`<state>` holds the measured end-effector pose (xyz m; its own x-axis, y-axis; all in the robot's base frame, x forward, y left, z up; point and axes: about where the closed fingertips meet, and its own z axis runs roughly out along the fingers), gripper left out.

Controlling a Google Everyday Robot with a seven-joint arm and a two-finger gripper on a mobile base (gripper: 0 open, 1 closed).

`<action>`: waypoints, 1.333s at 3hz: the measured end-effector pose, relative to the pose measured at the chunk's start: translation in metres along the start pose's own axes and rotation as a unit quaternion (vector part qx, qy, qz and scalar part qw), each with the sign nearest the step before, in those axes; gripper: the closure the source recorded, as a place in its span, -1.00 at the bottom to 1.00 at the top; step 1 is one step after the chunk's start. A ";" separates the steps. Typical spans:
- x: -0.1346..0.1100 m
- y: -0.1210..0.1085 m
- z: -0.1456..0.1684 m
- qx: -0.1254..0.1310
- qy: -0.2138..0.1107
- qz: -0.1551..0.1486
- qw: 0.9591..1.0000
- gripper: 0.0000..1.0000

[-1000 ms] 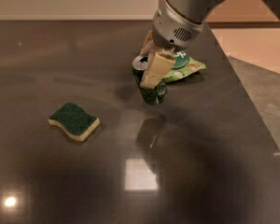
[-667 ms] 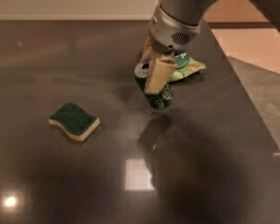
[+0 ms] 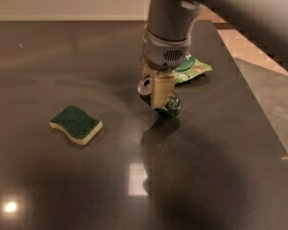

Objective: Knock green can over

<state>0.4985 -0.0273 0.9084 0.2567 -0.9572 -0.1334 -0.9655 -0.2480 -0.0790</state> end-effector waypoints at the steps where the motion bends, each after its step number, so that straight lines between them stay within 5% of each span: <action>1: -0.001 0.000 0.010 -0.002 0.042 -0.024 0.999 0.65; 2: -0.002 0.003 0.017 0.000 0.081 -0.047 0.996 0.19; 4: -0.005 0.007 0.029 -0.016 0.104 -0.079 0.991 -0.76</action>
Offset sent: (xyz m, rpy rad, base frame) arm -0.0133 -0.0032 -0.0238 -0.2900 -0.0600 0.1260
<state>0.4917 -0.0201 0.8797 0.3940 -0.9151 0.0858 -0.9156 -0.3989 -0.0501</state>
